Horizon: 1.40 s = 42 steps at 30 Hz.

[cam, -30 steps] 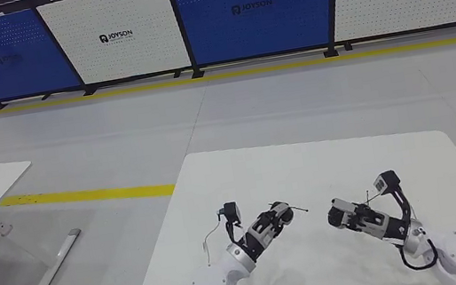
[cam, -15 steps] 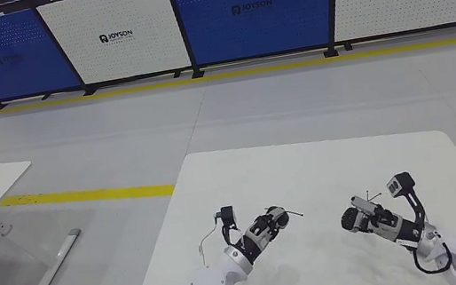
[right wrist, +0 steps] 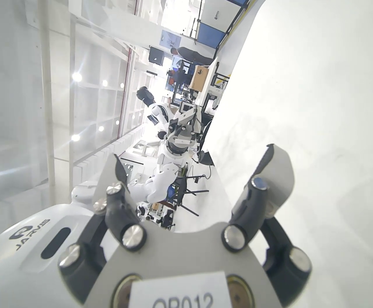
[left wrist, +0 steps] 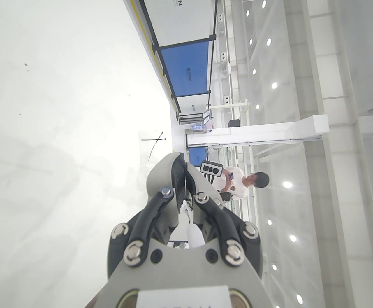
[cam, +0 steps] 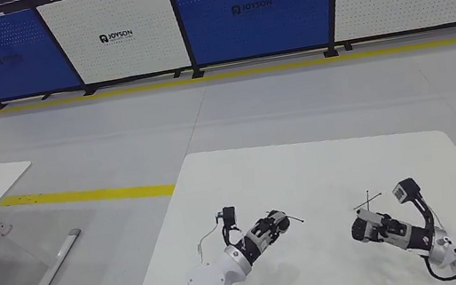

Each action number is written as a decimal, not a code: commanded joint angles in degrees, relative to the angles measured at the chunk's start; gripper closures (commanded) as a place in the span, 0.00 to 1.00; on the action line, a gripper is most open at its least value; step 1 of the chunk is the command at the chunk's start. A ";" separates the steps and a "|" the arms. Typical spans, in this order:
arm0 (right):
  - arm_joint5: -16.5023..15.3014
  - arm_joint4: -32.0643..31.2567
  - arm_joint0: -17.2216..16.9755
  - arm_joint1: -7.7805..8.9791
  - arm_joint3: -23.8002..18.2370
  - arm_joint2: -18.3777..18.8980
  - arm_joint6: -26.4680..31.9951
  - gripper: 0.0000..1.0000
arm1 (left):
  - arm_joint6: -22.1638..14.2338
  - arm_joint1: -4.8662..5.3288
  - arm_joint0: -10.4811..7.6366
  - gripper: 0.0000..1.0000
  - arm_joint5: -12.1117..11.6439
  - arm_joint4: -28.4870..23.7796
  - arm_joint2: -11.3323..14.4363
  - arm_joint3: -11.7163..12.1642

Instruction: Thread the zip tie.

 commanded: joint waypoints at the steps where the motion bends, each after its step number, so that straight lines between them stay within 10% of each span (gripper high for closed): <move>1: -0.01 0.01 0.01 -0.01 0.01 -0.02 -0.04 0.00 | 0.03 0.00 -0.01 1.00 0.01 -0.02 0.00 0.01; 8: -0.01 0.01 0.01 -0.01 0.01 -0.02 -0.04 0.00 | 1.39 -0.39 -1.47 1.00 0.10 -1.26 0.85 -1.19; 20: -0.01 0.01 0.01 -0.01 0.01 -0.02 -0.04 0.00 | 5.38 0.01 5.30 1.00 -6.83 -3.15 -2.80 -19.58; 33: -0.01 0.01 0.01 -0.01 0.01 -0.02 -0.04 0.00 | 5.31 0.05 5.39 1.00 -6.57 -2.83 -3.35 -20.07; 42: -0.01 0.01 0.01 -0.01 0.01 -0.02 -0.04 0.00 | 3.62 0.22 8.04 1.00 -12.38 -4.13 -4.89 -23.34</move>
